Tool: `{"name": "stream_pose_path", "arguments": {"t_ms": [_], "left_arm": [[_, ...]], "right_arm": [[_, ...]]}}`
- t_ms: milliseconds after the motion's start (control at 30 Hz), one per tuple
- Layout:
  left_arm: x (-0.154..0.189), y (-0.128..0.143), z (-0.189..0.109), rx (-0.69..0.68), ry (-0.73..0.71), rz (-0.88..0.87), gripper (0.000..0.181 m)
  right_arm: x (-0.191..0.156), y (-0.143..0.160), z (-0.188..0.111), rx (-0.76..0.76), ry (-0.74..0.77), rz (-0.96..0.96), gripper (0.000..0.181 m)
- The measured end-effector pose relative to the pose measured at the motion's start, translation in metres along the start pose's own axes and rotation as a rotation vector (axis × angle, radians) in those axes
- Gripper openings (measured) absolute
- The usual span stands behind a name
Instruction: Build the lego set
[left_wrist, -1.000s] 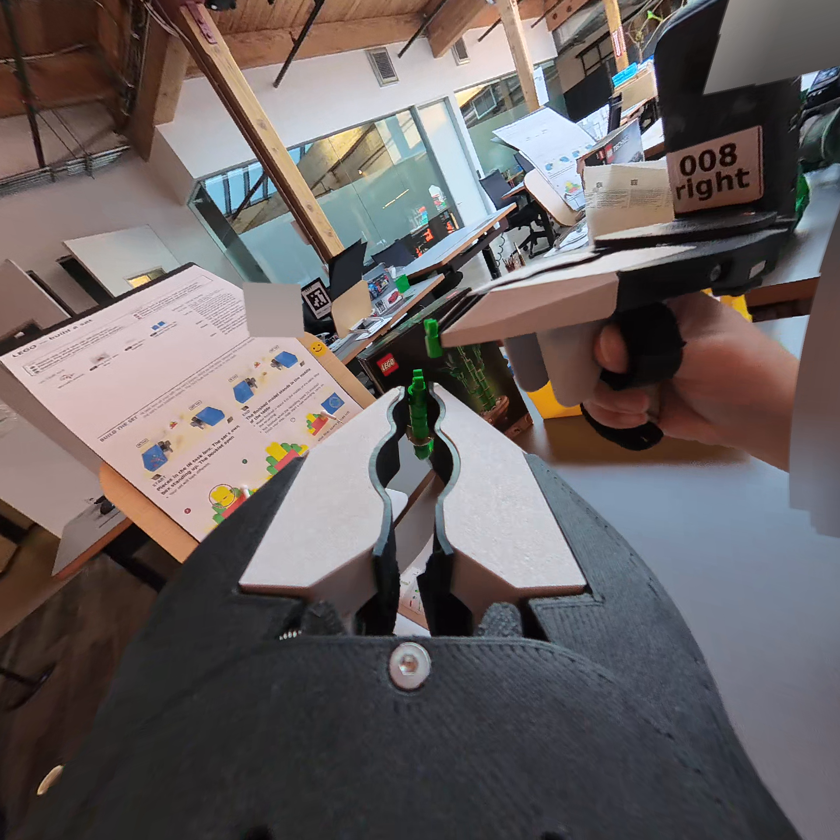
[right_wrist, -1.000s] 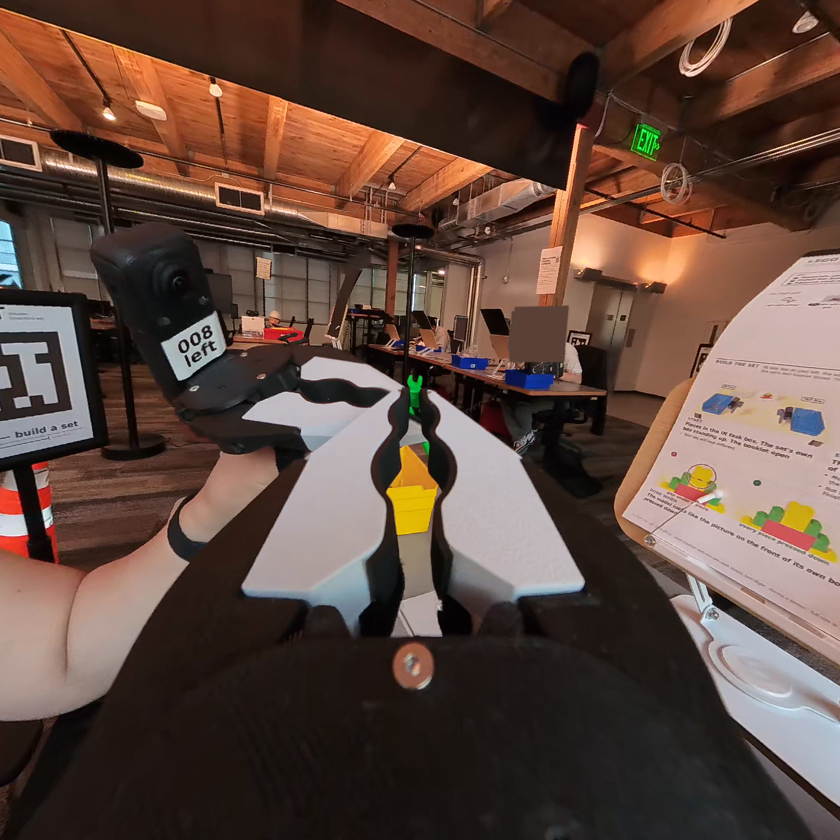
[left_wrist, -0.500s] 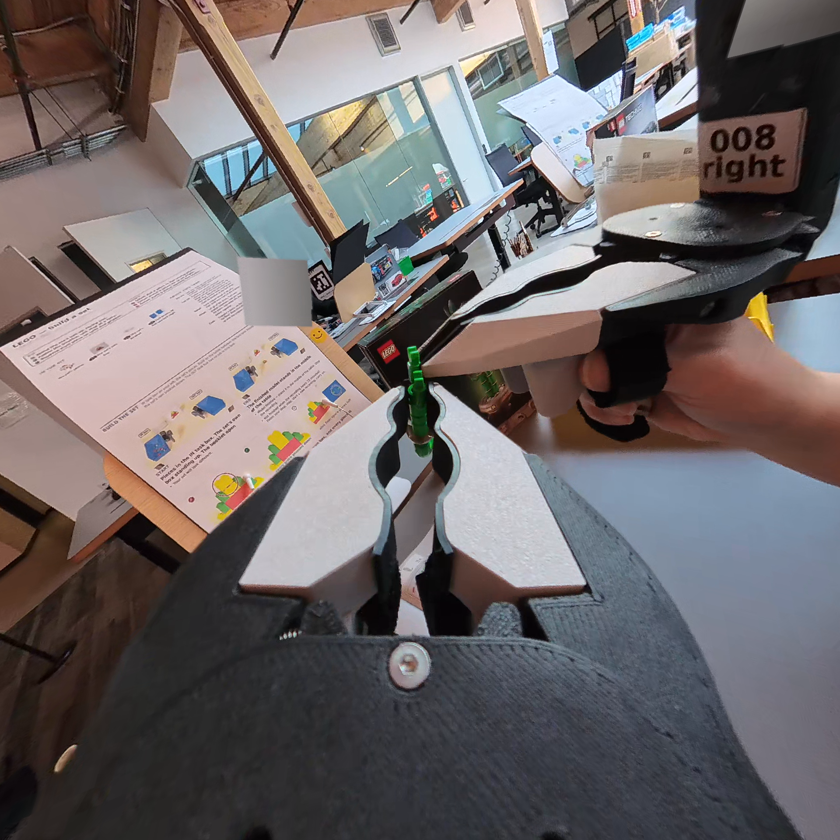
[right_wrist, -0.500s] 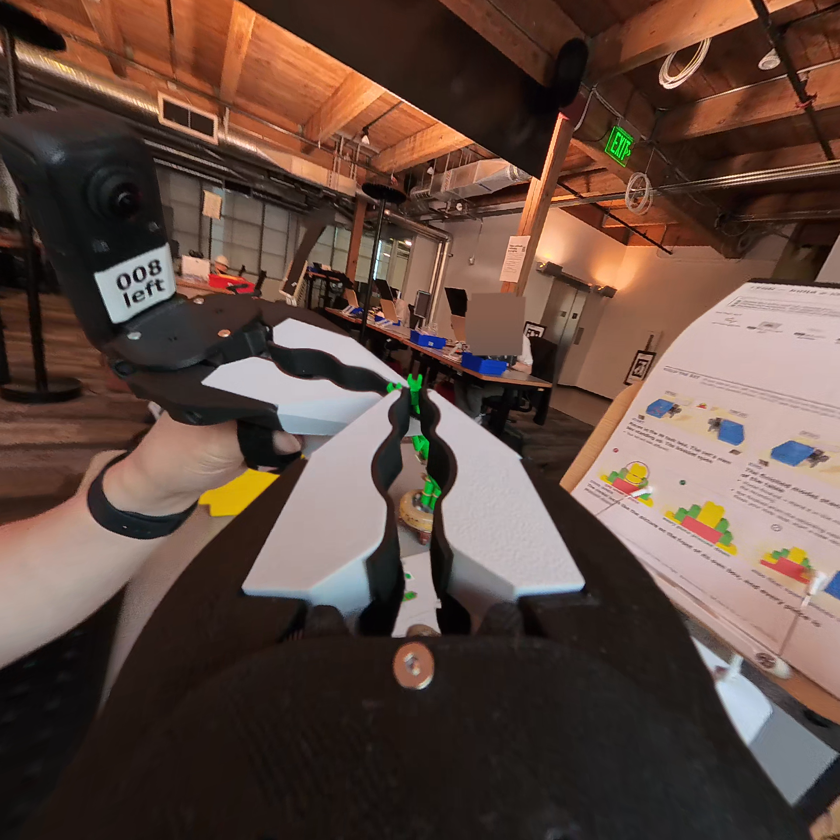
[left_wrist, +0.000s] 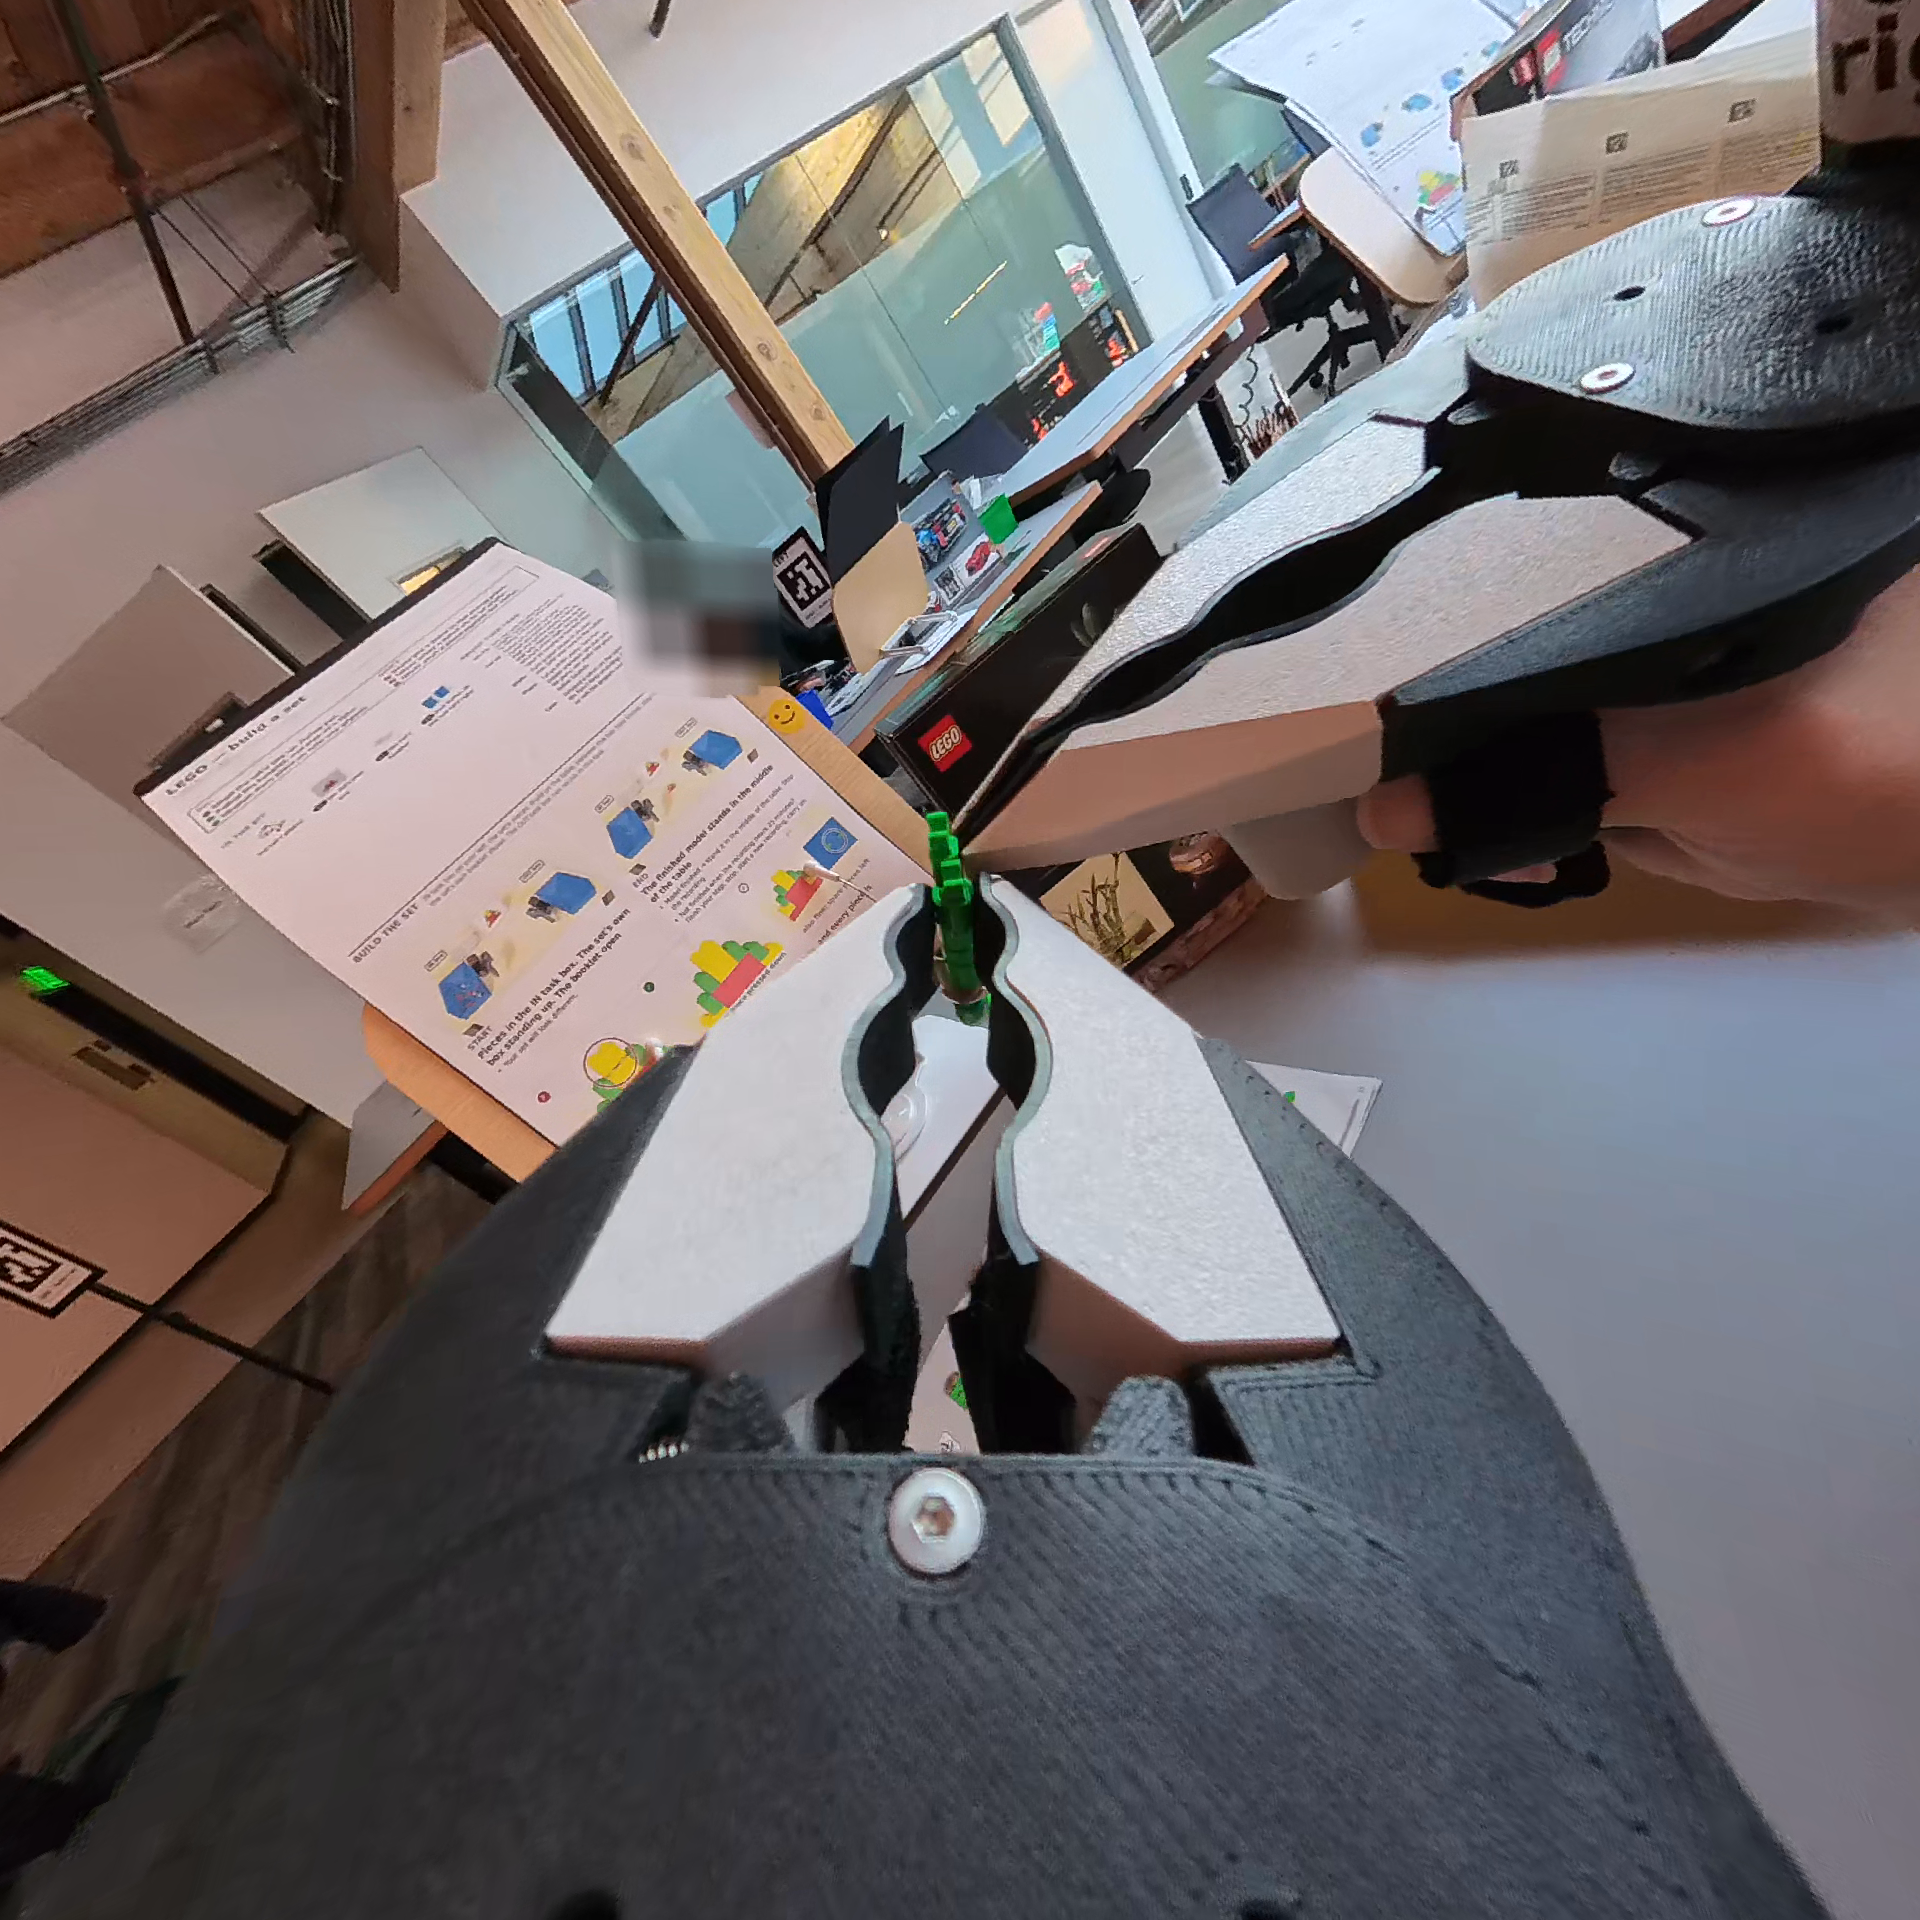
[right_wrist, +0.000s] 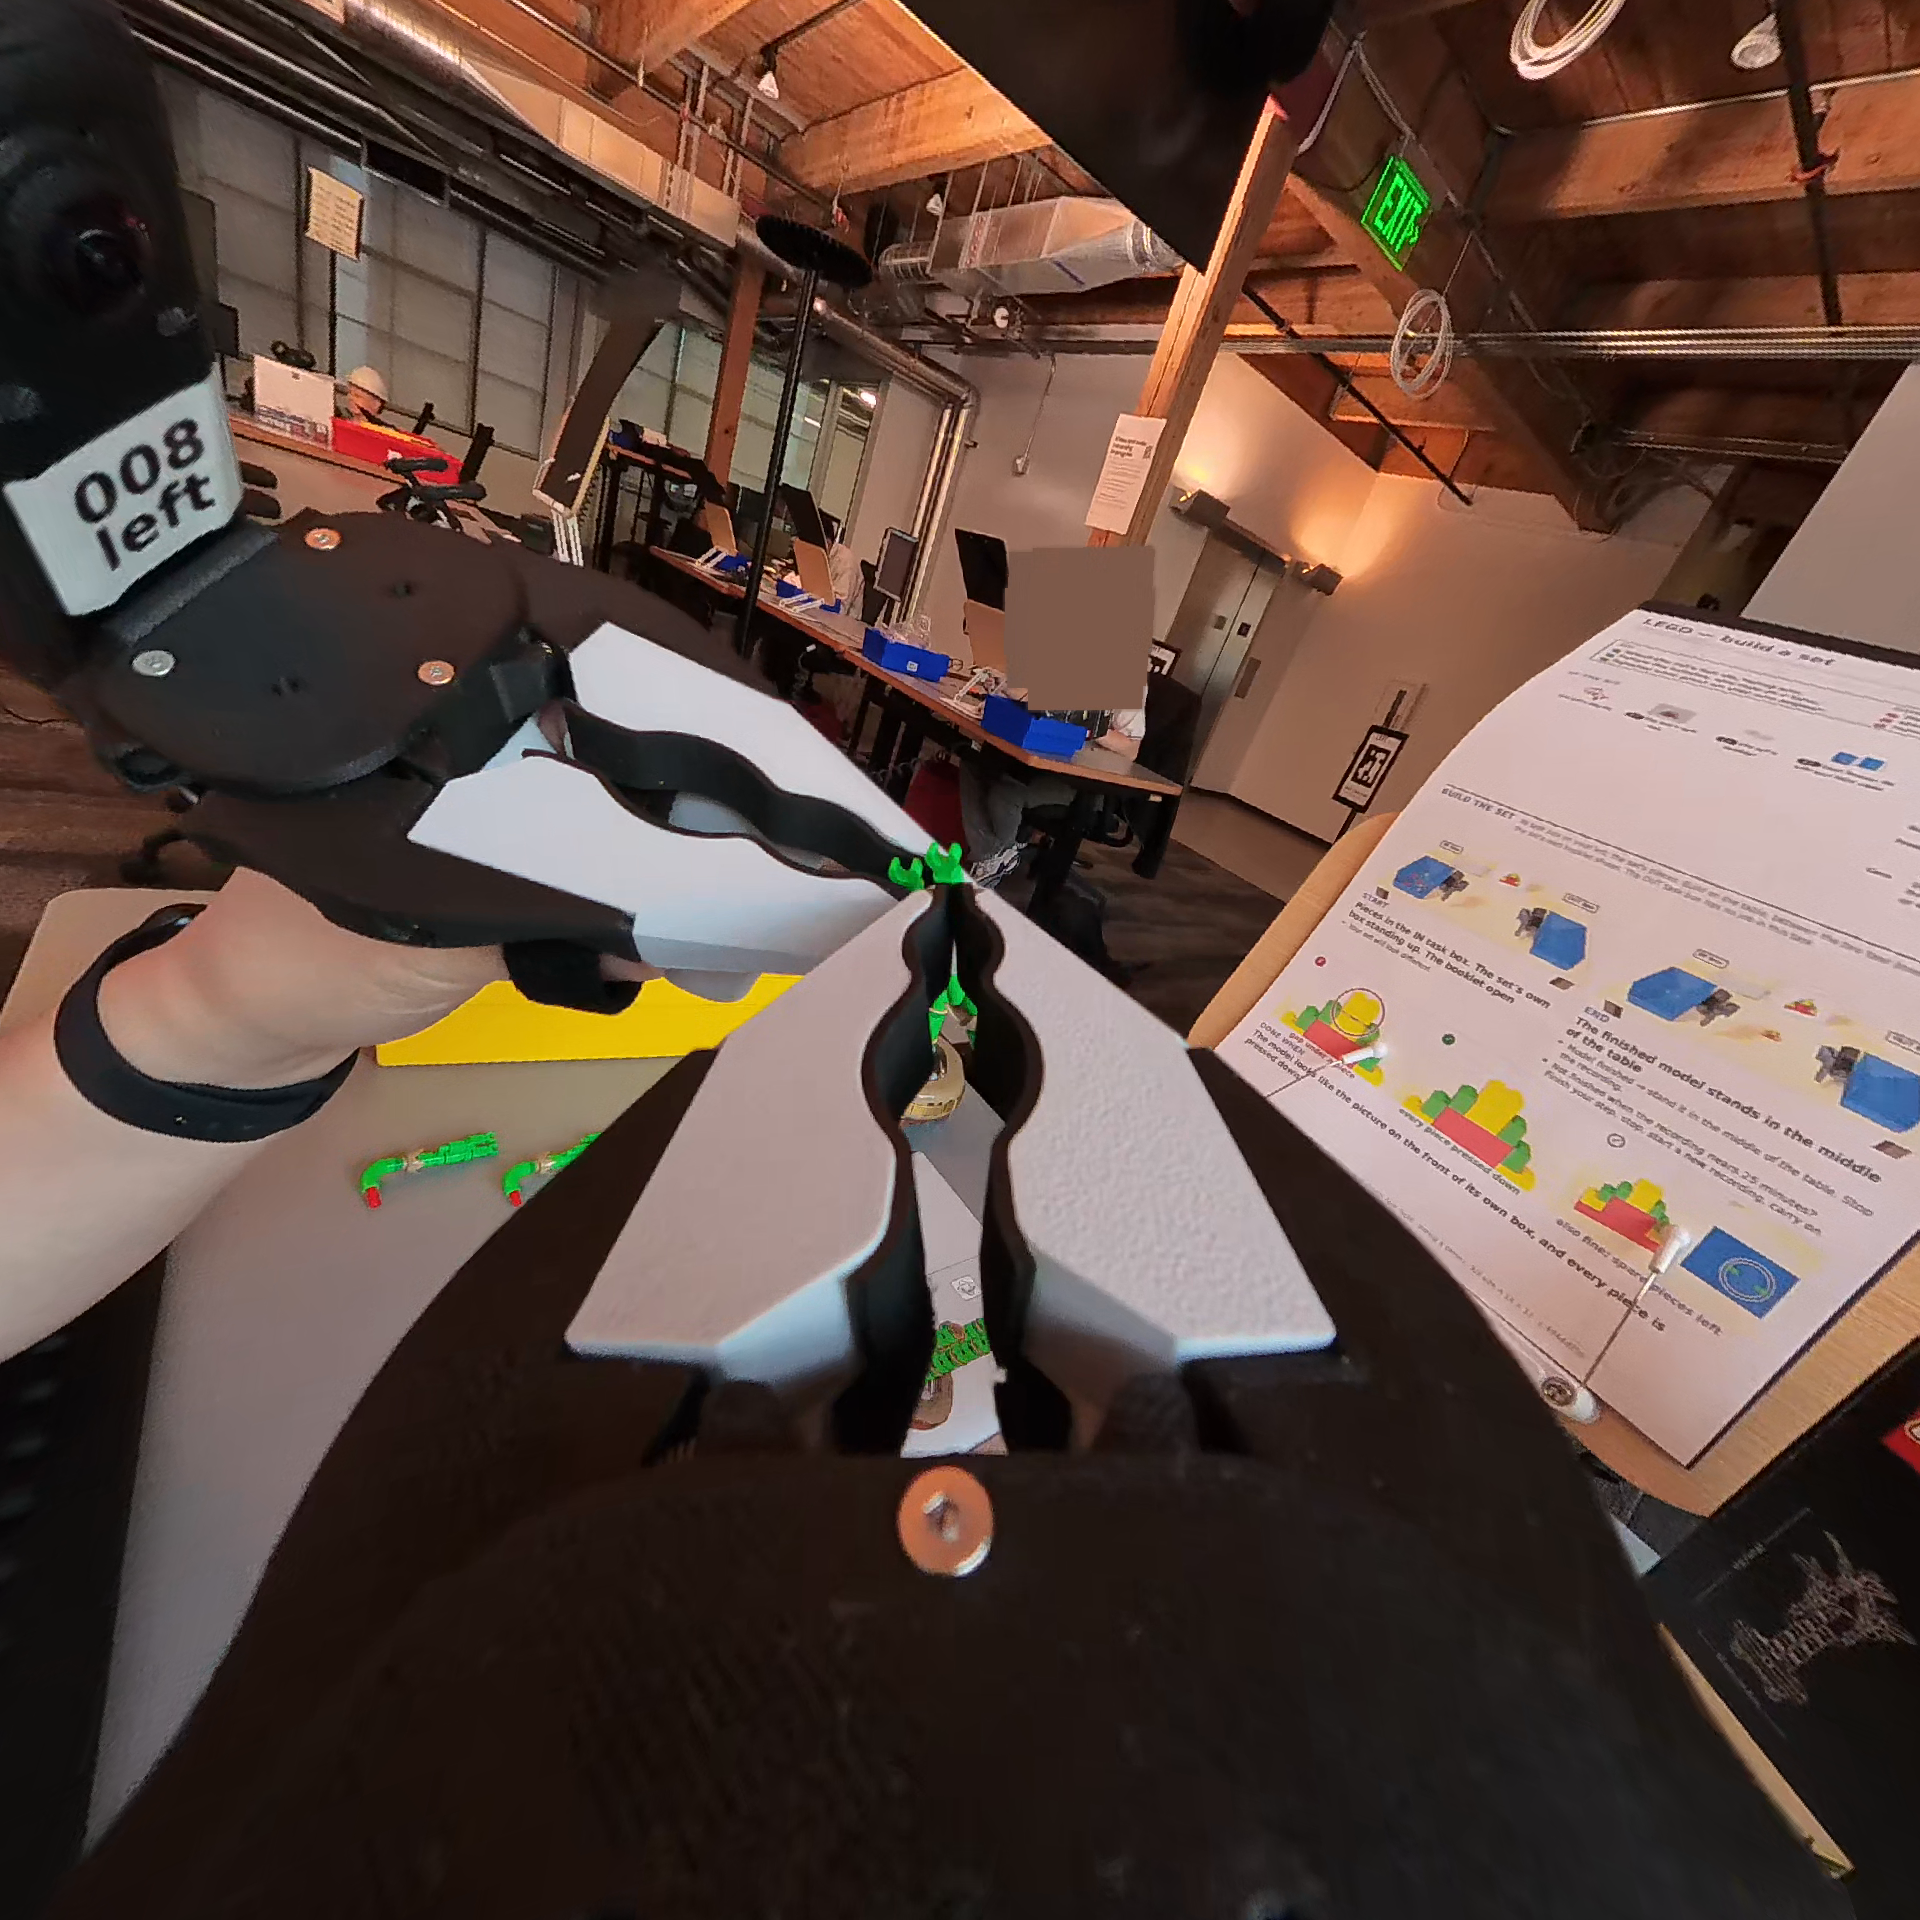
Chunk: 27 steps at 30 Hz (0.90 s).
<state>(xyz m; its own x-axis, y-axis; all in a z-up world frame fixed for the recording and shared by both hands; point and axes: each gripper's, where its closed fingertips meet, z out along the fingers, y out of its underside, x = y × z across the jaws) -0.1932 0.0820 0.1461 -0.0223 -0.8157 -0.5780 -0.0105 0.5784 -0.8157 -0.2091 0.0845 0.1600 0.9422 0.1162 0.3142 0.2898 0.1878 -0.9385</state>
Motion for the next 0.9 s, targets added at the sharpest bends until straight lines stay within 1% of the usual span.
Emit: {"name": "stream_pose_path", "arguments": {"t_ms": [100, 333, 467, 533, 567, 600, 633, 700, 733, 800, 900], "left_arm": [[0.001, -0.003, -0.002, 0.024, 0.028, -0.028, 0.006], [0.005, -0.002, -0.002, 0.030, 0.095, -0.083, 0.006], [0.012, 0.002, -0.002, 0.017, 0.182, -0.136, 0.006], [0.018, 0.002, -0.004, 0.028, 0.266, -0.200, 0.005], [0.020, 0.001, -0.005, 0.037, 0.314, -0.241, 0.006], [0.021, 0.001, -0.007, 0.049, 0.361, -0.289, 0.006], [0.021, 0.000, -0.010, 0.061, 0.411, -0.340, 0.006], [0.020, -0.002, -0.016, 0.089, 0.499, -0.442, 0.006], [0.020, -0.003, -0.020, 0.102, 0.549, -0.492, 0.006], [0.019, -0.006, -0.026, 0.127, 0.629, -0.574, 0.006], [0.016, -0.006, -0.029, 0.143, 0.668, -0.623, 0.006]], "right_arm": [[0.000, -0.004, -0.001, 0.017, -0.014, 0.032, 0.000], [0.002, -0.003, -0.004, -0.014, -0.026, 0.025, 0.000], [0.008, -0.016, -0.015, 0.033, -0.038, 0.032, 0.001], [0.004, -0.022, -0.022, 0.056, -0.124, 0.048, 0.002], [0.004, -0.020, -0.025, 0.036, -0.161, 0.073, 0.006], [0.005, -0.016, -0.026, 0.012, -0.202, 0.103, 0.019], [0.002, -0.009, -0.026, -0.014, -0.268, 0.135, 0.028], [-0.008, 0.011, -0.027, -0.080, -0.423, 0.246, 0.035], [-0.011, 0.019, -0.025, -0.104, -0.477, 0.314, 0.038], [-0.016, 0.029, -0.018, -0.117, -0.545, 0.417, 0.036], [-0.031, 0.036, -0.009, -0.114, -0.629, 0.484, 0.035]]}}
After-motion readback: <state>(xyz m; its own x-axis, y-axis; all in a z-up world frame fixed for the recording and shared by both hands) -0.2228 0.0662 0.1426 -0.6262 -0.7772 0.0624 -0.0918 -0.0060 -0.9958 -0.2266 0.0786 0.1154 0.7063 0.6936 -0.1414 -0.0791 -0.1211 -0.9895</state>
